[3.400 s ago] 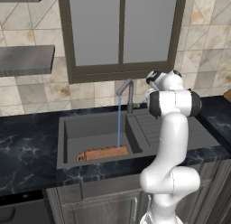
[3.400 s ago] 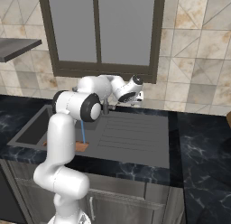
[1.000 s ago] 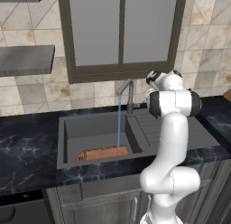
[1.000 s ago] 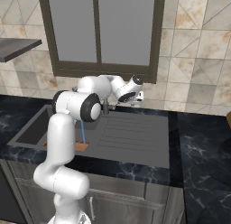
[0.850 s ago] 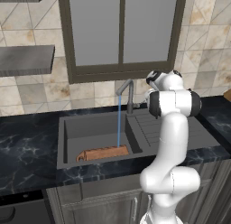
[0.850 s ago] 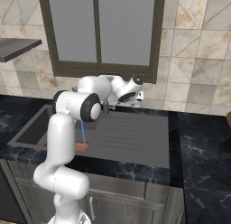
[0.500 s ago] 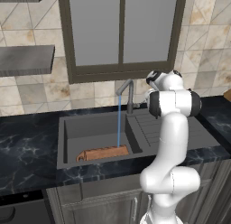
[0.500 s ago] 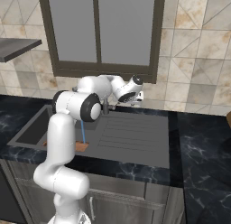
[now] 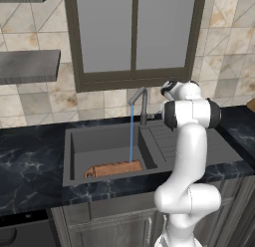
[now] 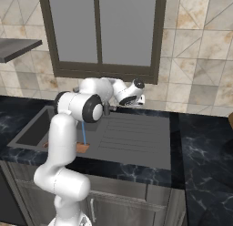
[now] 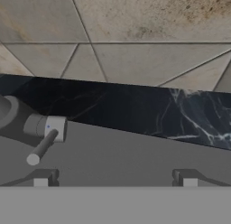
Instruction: Turn on the sink faucet with hot water and rinse the cutting board for ten seconds, then turn off the faucet. Push the cutting board to reach the water if necessary.
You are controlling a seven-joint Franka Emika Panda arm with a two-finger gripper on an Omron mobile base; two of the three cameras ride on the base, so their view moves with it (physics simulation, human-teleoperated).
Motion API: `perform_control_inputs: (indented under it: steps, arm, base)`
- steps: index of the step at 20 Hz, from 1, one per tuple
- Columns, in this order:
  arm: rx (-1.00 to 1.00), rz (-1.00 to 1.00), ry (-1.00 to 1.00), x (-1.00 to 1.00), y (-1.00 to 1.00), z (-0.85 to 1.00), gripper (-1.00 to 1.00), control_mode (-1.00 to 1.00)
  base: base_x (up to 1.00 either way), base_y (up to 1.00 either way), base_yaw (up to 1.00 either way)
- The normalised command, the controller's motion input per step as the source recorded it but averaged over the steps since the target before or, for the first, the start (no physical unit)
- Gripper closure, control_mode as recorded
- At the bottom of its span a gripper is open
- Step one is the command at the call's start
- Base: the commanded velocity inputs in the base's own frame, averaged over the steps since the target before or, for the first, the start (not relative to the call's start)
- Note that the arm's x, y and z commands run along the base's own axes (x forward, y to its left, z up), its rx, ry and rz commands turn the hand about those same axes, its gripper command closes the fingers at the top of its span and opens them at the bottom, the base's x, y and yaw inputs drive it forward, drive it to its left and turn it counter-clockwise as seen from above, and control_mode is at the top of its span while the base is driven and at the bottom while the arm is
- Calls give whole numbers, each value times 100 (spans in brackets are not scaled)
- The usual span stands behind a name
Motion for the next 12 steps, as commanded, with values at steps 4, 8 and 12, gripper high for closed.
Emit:
perform_control_inputs:
  steps: [4, 8, 12]
  arm:
    - [0, 0, 0, 14, -1, -11, -100, -100]
    - [1, 0, 0, 16, -2, 0, -100, -100]
    - [2, 0, 0, 16, -2, 0, -100, -100]
  base:
    - [0, 0, 0]
    - [0, 0, 0]
    - [0, 0, 0]
